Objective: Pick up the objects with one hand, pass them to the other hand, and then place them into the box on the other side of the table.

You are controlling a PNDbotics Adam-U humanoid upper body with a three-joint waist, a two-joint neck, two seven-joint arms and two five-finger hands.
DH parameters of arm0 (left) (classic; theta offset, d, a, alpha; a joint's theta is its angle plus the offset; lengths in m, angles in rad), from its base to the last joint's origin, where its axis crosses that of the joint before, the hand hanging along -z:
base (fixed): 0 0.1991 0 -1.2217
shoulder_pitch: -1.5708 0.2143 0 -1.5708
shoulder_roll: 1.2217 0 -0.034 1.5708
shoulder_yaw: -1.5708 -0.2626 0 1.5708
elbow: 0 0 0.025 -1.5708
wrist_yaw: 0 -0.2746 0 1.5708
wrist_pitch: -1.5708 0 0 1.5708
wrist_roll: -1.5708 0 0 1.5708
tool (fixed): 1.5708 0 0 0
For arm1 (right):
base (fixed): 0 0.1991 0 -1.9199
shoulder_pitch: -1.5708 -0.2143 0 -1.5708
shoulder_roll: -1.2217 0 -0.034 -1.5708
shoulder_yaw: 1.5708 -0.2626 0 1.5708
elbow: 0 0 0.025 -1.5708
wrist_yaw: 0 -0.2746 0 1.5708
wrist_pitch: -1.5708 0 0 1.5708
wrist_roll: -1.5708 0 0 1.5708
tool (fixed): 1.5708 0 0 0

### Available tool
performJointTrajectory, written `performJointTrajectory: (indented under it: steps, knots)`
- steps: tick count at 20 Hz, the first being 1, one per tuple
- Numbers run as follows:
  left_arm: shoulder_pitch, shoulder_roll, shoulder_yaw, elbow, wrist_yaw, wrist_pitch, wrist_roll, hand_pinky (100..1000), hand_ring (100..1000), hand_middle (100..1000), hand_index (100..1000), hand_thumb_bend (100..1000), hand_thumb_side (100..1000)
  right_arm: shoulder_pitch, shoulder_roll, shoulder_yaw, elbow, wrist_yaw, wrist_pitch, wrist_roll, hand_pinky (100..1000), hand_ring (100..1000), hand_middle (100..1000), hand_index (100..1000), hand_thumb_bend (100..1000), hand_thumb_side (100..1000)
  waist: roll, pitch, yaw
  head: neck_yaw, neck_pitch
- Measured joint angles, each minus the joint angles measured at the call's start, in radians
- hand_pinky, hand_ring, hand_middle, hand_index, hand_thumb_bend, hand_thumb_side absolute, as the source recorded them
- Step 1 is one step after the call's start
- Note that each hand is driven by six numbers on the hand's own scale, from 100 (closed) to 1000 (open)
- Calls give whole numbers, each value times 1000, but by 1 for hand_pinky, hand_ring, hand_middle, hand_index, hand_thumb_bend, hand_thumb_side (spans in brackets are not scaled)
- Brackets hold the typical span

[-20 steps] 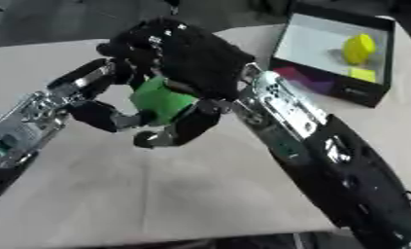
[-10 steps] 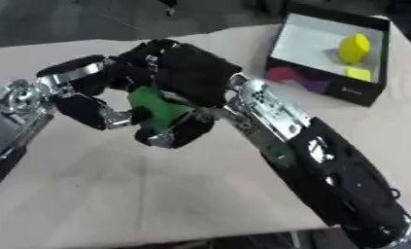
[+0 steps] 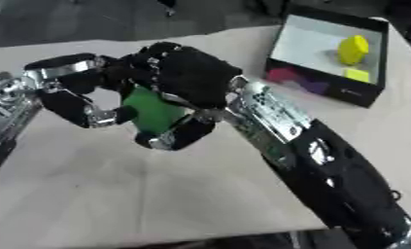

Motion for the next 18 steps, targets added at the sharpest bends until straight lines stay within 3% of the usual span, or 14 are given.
performJointTrajectory:
  steps: [2, 5, 7, 9, 13, 18]
  knots:
    - [0, 0, 1, 1, -1, -1, -1, 664, 464, 445, 553, 100, 241, 0, -1, -2, 0, -6, 4, 4, 796, 758, 756, 956, 377, 521, 0, 0, 0, 0, 0]
    - [1, 1, 10, 6, 0, -1, -1, 664, 463, 445, 553, 100, 242, 8, -1, -2, 0, -6, 11, 8, 673, 628, 564, 891, 243, 501, -2, 0, 0, 0, 0]
    - [1, 1, 12, 6, 1, 0, -2, 665, 463, 445, 553, 100, 243, 8, -1, -2, 0, -2, 22, -2, 527, 528, 444, 751, 117, 488, -3, 0, 0, 0, 0]
    - [1, 1, 13, 6, 6, 1, -2, 665, 463, 445, 553, 100, 245, 9, -1, -2, 0, 7, 38, -23, 343, 421, 361, 611, 100, 483, -3, 0, 0, 0, 0]
    - [-1, 0, 17, 6, 18, 3, -2, 666, 464, 445, 552, 100, 248, 17, 0, 2, 7, 30, 64, -92, 137, 314, 298, 465, 100, 483, -3, 0, 3, -2, 0]
    - [-3, 0, 31, -3, 33, 3, 5, 679, 492, 487, 608, 100, 283, 24, 0, 2, 16, 41, 95, -199, 100, 191, 264, 404, 100, 409, -5, 0, 3, -7, 0]
